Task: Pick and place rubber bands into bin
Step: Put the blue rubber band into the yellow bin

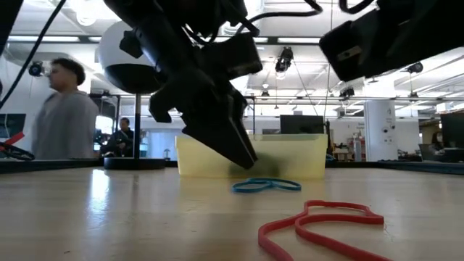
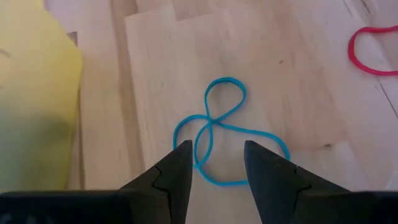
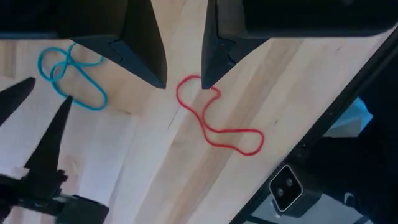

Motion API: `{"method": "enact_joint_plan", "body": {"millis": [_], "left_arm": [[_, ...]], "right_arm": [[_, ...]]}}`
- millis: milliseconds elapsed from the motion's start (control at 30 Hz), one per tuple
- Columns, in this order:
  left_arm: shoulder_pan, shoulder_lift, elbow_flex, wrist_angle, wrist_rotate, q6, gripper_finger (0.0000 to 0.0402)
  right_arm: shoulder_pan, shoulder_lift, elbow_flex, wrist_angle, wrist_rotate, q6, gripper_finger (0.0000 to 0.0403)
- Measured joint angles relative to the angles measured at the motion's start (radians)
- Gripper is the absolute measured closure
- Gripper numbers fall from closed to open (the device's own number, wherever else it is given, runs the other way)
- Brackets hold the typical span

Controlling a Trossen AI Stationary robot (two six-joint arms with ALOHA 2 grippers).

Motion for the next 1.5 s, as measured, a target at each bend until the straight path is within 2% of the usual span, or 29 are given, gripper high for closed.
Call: {"method": "enact_joint_plan", "body": {"millis": [267,367,700,867,967,1200,1500], "left_arm": [[0.012,0.075,0.071,0.003,0.006,0.026,0.0272],[0.023,0.098,0.101,-0.014,0.039,0.027,0.0272],[0.048,0.178,0.224,-0.174,0.096,0.007,0.0272],[0.048,0.183,0.234,-0.192,0.099,0.001,0.0275],[0.05,0.181,0.234,-0.195,0.1,0.001,0.0298],[0.05,0.181,0.233,-0.202,0.108,0.006,0.0394],[0.045,0.146,0.23,-0.219,0.072,0.001,0.0401]], "right_arm": [[0.072,0.0,0.0,0.025,0.066,0.024,0.0328],[0.087,0.0,-0.001,0.025,0.076,0.032,0.0331],[0.093,0.0,-0.002,0.024,0.094,0.03,0.0335],[0.093,0.0,-0.002,0.024,0.094,0.027,0.0335],[0.093,0.0,-0.002,0.023,0.094,0.027,0.0335],[0.093,0.0,-0.002,0.023,0.094,0.02,0.0335],[0.093,0.0,-0.002,0.023,0.094,0.02,0.0335]]}}
